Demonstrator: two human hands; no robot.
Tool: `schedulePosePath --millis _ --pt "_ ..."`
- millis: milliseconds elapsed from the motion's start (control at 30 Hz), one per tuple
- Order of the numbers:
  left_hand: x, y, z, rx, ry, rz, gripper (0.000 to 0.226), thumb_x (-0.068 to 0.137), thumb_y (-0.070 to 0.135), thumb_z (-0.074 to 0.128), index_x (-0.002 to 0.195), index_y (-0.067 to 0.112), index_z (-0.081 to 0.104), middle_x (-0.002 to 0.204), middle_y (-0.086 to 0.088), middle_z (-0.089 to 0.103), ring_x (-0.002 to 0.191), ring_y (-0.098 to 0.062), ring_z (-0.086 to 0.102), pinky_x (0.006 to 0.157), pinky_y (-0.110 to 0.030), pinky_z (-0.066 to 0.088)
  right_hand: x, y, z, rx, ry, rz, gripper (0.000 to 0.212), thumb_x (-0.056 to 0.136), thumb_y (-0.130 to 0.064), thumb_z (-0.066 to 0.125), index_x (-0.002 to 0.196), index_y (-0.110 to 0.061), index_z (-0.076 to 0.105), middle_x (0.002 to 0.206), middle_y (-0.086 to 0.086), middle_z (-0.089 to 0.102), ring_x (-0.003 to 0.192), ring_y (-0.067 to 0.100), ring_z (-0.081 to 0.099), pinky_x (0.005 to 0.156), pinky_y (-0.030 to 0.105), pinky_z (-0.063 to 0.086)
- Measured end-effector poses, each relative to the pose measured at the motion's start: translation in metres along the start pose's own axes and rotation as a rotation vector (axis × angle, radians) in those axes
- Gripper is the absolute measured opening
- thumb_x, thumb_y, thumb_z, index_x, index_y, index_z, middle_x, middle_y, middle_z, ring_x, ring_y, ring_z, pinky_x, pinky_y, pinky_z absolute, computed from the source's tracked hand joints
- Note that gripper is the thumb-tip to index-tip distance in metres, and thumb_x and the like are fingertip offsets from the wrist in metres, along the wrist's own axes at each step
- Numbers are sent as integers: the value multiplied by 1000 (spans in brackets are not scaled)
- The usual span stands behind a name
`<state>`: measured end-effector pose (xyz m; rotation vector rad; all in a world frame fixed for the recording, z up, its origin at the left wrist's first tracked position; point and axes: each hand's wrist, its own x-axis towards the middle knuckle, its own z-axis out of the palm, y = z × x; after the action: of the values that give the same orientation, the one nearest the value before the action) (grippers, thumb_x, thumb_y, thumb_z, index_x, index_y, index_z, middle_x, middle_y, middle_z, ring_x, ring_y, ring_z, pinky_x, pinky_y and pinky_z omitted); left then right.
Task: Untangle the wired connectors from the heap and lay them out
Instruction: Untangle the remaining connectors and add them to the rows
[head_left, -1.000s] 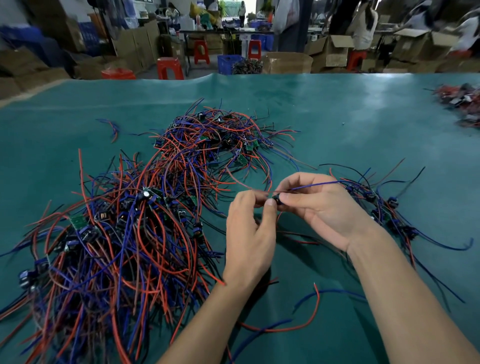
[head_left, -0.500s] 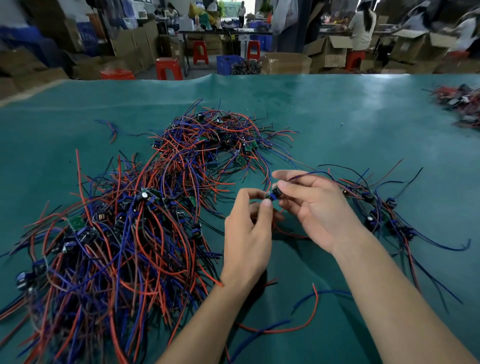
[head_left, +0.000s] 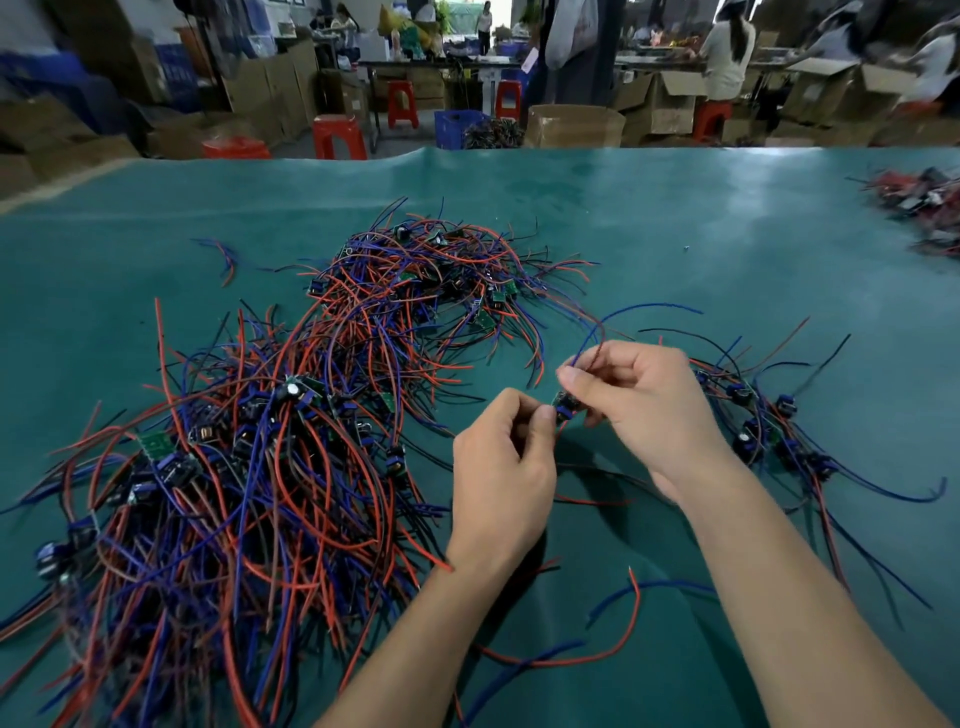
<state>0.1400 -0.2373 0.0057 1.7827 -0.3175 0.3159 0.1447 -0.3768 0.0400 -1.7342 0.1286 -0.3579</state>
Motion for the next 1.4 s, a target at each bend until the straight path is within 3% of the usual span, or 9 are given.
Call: schedulePosePath --millis 167,467,567,667,733,967,1167,1267,1400 --pt "-1 0 1 48 -58 21 24 96 17 61 73 13 57 53 9 44 53 -9 37 54 -27 32 8 0 -21 -31 239 -77 17 90 2 71 78 -9 65 59 -2 69 51 10 64 51 21 53" --pt "-1 1 -3 6 116 -55 21 101 21 55 81 15 57 58 6 57 50 -5 43 53 -23 34 16 -6 -64 622 881 27 18 96 1 63 87 -12 55 80 9 60 60 13 65 69 25 59" --pt "0 1 -5 -38 189 -86 21 102 24 51 83 18 56 63 5 62 54 -5 51 56 -22 38 9 -13 -44 360 513 143 15 96 -10 66 81 -9 63 66 9 64 49 14 60 48 26 49" --pt "-1 3 -4 -47 186 -59 21 102 25 53 83 15 56 62 7 59 56 -3 51 58 -23 39 -4 -15 -6 74 -156 177 32 87 -39 72 85 -8 76 78 9 73 64 16 65 50 23 49" --pt "1 1 -5 -38 179 -34 23 101 22 56 80 12 56 60 11 54 56 -2 46 57 -22 37 -10 -12 8 33 -334 101 26 85 -34 76 86 -8 78 80 10 72 71 14 65 55 23 50" --pt "-2 4 -1 16 28 32 30 98 17 60 70 14 49 52 8 41 53 -9 33 52 -22 30 3 -8 -10 36 147 -119 17 93 -11 72 79 -20 75 71 2 70 62 10 60 54 21 48" --pt "-2 5 -1 19 3 19 33 94 18 62 65 12 48 49 7 36 50 -10 31 52 -29 30 -7 -68 -29 282 501 -378 14 95 -23 67 81 -23 70 70 -6 68 60 10 57 53 25 45" --pt "-2 4 -1 12 31 -26 34 94 20 61 63 15 48 47 8 39 49 -10 33 51 -26 31 -12 -116 -8 339 344 -465 18 92 -26 68 76 -19 70 65 -3 67 55 14 56 48 25 40" --pt "-3 6 -2 36 18 -11 33 93 19 62 63 17 47 46 7 40 47 -9 34 53 -33 34 -7 -150 62 104 -234 -358 23 96 -28 68 82 -11 72 72 6 72 57 16 60 44 22 41"
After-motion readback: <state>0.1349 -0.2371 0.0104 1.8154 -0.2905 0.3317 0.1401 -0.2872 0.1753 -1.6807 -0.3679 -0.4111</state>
